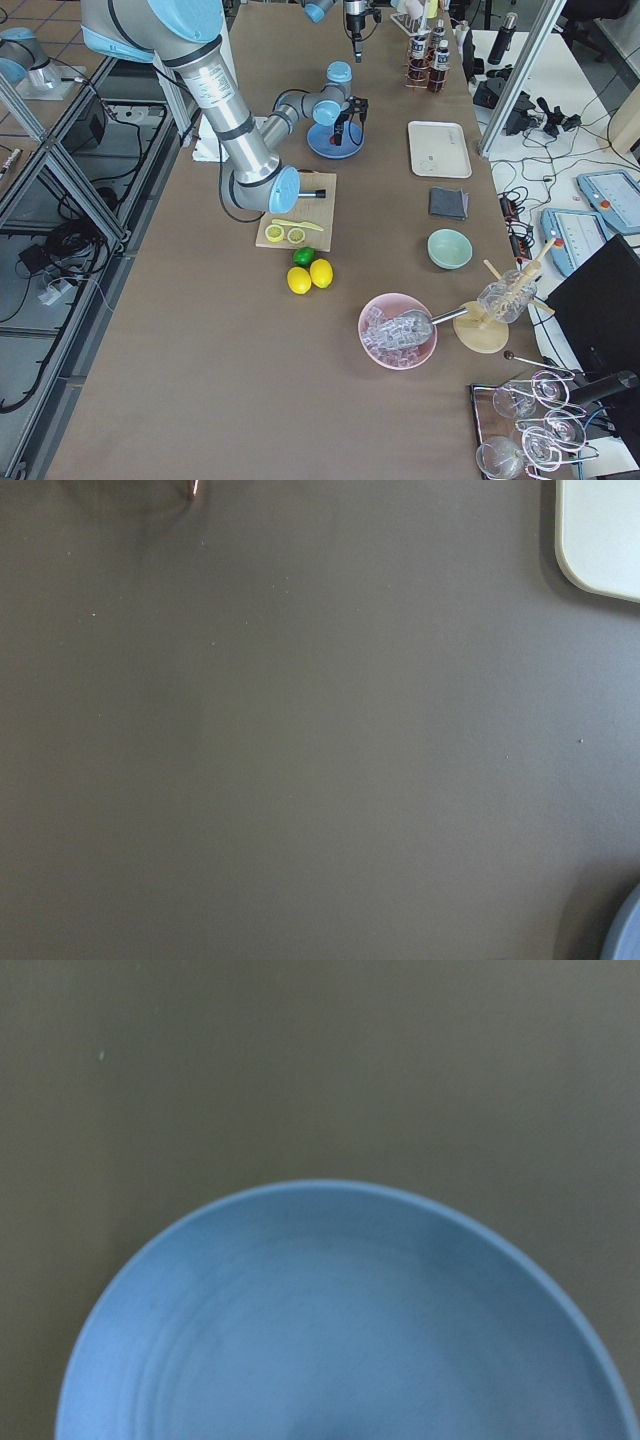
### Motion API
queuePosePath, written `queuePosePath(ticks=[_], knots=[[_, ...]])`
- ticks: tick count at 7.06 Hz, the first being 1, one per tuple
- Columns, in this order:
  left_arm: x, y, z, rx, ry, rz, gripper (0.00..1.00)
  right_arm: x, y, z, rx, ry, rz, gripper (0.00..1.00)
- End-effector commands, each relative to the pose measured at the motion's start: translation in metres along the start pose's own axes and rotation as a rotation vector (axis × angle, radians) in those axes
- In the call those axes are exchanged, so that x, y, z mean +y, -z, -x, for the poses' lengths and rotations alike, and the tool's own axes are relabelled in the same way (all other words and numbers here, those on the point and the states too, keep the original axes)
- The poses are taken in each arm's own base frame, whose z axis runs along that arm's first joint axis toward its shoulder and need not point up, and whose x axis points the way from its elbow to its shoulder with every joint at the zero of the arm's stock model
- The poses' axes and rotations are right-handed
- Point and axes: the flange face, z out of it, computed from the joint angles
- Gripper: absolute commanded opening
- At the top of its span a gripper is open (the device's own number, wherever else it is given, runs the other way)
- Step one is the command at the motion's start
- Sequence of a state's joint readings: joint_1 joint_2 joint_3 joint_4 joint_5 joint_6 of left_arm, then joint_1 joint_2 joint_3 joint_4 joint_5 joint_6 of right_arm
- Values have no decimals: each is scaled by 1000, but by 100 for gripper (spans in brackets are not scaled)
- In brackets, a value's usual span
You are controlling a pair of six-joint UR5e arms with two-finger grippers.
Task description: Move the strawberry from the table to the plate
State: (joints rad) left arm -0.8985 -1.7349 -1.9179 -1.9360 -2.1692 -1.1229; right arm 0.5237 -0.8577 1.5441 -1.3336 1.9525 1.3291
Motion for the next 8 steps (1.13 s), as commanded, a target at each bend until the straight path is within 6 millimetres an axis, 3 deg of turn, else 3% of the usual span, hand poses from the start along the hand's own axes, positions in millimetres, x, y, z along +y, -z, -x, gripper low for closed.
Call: queuePosePath(ticks=[1, 2, 3, 4, 5, 7, 8], knots=[[-20, 32, 86, -37, -111, 12, 90, -61, 78, -102, 0, 8, 19, 100], [-24, 49, 139, -72, -170, 4, 90, -99, 122, -187, 18, 96, 22, 100], [-33, 68, 182, -83, -182, 13, 91, -135, 164, -288, 19, 151, 32, 100], [-38, 92, 213, -95, -197, 28, 91, -154, 200, -377, 43, 219, 34, 100], [-42, 118, 253, -132, -244, 32, 96, -157, 224, -473, 107, 310, 67, 100], [-46, 167, 320, -196, -268, 65, 96, -159, 295, -608, 170, 320, 91, 100], [-43, 177, 336, -206, -267, 84, 96, -155, 303, -668, 164, 335, 105, 100]])
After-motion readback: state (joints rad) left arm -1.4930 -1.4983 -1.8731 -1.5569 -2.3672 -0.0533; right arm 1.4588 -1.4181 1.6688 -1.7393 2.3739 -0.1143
